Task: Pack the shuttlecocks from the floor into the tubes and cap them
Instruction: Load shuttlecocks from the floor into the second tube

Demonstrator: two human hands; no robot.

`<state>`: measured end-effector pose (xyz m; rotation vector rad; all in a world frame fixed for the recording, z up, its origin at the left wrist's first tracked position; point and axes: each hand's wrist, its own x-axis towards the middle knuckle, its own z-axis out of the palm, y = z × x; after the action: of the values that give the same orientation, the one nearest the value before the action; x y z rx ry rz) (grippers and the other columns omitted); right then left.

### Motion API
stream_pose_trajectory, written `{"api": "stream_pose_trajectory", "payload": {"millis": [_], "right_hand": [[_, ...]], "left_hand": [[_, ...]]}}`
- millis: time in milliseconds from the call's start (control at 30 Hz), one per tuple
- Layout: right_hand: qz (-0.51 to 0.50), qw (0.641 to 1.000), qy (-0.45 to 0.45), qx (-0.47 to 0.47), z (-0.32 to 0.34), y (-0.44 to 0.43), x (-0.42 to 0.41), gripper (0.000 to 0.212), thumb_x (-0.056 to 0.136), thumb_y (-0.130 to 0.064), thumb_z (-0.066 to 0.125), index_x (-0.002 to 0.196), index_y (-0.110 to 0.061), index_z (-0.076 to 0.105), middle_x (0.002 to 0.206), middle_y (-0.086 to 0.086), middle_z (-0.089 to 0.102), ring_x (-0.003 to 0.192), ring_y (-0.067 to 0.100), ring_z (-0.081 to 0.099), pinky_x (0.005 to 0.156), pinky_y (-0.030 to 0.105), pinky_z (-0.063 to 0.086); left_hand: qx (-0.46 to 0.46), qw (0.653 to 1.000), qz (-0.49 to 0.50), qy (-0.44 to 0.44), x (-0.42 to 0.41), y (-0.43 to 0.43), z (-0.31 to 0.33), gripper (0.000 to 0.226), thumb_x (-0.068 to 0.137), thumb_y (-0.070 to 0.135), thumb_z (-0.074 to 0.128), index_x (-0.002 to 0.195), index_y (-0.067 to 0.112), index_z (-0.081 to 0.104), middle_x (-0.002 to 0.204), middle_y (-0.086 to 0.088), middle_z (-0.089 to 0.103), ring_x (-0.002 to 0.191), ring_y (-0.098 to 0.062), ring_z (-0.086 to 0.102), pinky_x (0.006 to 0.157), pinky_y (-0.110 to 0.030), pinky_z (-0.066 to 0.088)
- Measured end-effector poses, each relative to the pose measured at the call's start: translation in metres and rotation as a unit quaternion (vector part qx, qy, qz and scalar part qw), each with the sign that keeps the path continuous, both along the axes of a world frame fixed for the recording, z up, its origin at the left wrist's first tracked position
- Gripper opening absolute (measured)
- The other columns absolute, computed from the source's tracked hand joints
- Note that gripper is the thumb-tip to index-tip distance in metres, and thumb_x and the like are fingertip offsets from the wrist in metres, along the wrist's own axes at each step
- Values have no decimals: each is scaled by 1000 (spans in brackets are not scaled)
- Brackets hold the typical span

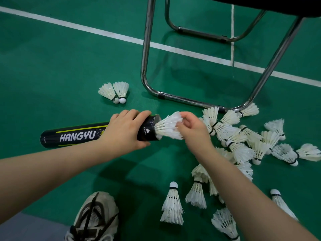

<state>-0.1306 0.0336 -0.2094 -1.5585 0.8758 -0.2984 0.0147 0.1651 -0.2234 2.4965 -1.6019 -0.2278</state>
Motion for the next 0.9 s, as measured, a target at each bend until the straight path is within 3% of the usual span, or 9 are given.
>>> {"api": "stream_pose_trajectory", "payload": {"millis": [167, 233, 300, 433, 533, 667, 767, 833, 900], "right_hand": [[-20, 982, 9, -188, -13, 23, 6, 40, 91, -24, 53, 131, -21, 44, 121, -11, 47, 112, 11, 49, 96, 31, 41], [-49, 954, -43, -293, -9, 25, 1, 34, 90, -26, 49, 122, -12, 51, 113, -10, 48, 108, 9, 48, 95, 31, 40], [2, 936, -89, -340, -7, 27, -4, 29, 88, -30, 43, 103, -12, 60, 96, -12, 53, 91, 6, 51, 84, 35, 43], [167, 938, -35, -303, -10, 37, -1, 33, 83, -42, 40, 83, -15, 59, 76, -9, 55, 74, 12, 50, 72, 34, 39], [172, 946, -7, -276, -15, 45, 2, 26, 70, -30, 45, 74, -6, 54, 70, -2, 50, 68, 15, 42, 65, 28, 34], [288, 945, 130, -82, -3, 42, 6, 3, 74, -11, 51, 75, -8, 50, 67, 1, 43, 55, 14, 37, 50, 24, 32], [349, 912, 204, -61, 3, 35, 5, 21, 78, -2, 52, 69, -15, 40, 61, 0, 39, 51, 13, 35, 46, 22, 31], [327, 923, 187, -81, 5, 32, 5, 21, 78, -3, 53, 67, -16, 41, 59, -3, 39, 50, 11, 35, 45, 20, 30], [240, 957, 101, -123, 3, 27, 4, 21, 74, -8, 53, 60, -18, 41, 56, -4, 40, 51, 13, 35, 47, 24, 31]], "left_hand": [[-30, 999, -17, 3, -11, -3, 6, 85, 55, 50, 74, 130, 23, 43, 110, -4, 56, 99, -30, 52, 83, -42, 38], [-51, 999, -18, -4, -10, -2, 7, 84, 54, 53, 70, 127, 23, 42, 107, -4, 57, 95, -31, 54, 81, -42, 40], [-72, 997, -14, -10, -6, -2, 8, 82, 53, 57, 63, 125, 25, 39, 104, -5, 58, 93, -31, 55, 78, -43, 42], [-91, 995, -26, -24, -4, -4, 8, 78, 56, 62, 48, 123, 24, 38, 101, -7, 59, 89, -32, 57, 73, -44, 44], [-87, 994, -57, -47, -4, -2, 4, 80, 54, 63, 50, 122, 23, 38, 97, -6, 60, 84, -31, 58, 70, -41, 45], [-58, 988, -119, -73, -6, 0, -3, 77, 56, 65, 47, 119, 21, 40, 91, -5, 60, 77, -30, 58, 64, -39, 47], [-48, 982, -160, -86, -12, -3, -7, 73, 59, 64, 45, 118, 21, 42, 91, -4, 60, 76, -28, 58, 62, -39, 48], [-52, 982, -159, -84, -12, -8, -4, 73, 59, 63, 45, 118, 21, 42, 91, -4, 60, 77, -29, 58, 62, -39, 48], [-53, 986, -136, -75, -8, -14, 0, 73, 58, 61, 45, 119, 21, 41, 91, -6, 60, 78, -30, 58, 64, -39, 47]]}}
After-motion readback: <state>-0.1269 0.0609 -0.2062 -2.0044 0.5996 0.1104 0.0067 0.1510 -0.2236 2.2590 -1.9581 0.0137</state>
